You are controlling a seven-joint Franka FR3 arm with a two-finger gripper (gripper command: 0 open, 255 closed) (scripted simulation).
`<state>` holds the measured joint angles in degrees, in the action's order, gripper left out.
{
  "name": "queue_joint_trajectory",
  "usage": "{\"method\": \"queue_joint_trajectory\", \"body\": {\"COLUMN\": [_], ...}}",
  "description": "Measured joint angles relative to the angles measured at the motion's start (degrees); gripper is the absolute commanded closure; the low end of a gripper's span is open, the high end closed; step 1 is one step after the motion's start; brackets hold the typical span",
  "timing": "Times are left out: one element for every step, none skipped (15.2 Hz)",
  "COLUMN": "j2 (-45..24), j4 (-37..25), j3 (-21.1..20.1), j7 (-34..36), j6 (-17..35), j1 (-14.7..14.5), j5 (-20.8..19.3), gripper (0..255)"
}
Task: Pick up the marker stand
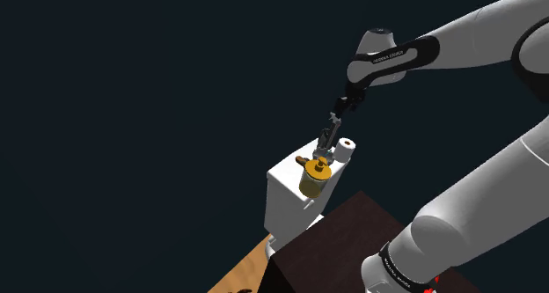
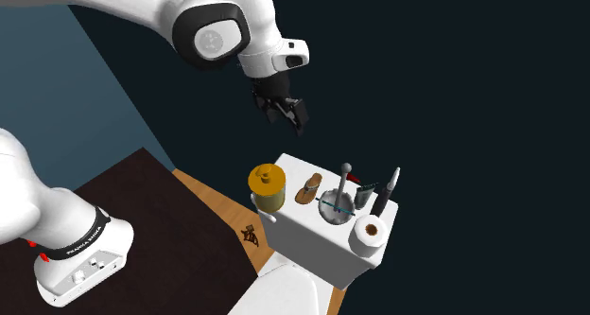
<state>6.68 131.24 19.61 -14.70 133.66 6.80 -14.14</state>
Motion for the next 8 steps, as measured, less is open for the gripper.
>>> {"method": "queue_joint_trajectory", "body": {"j2": [-2.1,-4.2,-6.4,-8.7,-10.8,-13.4,-15.6,-17.6], "j4": [-1.2,-2.2,-3.0,-4.5,-5.7,-7.0,-8.8,-10.5], "j3": [0.6,1.1,1.6,1.8,2.1,2.3,2.3,2.3], "j7": [-0.9,-1.8,-2.6,-3.4,-4.2,-5.2,-6.0,-6.9], "j6": [1.1,2.5,4.1,5.1,6.3,7.7,8.2,8.7], "j1": [0.3,0.6,0.9,1.2,1.6,2.1,2.5,3.1], "j5": [0.6,1.2,1.8,2.7,3.5,4.6,5.5,6.4], "gripper": [0,0,0,0,0,0,0,0]}}
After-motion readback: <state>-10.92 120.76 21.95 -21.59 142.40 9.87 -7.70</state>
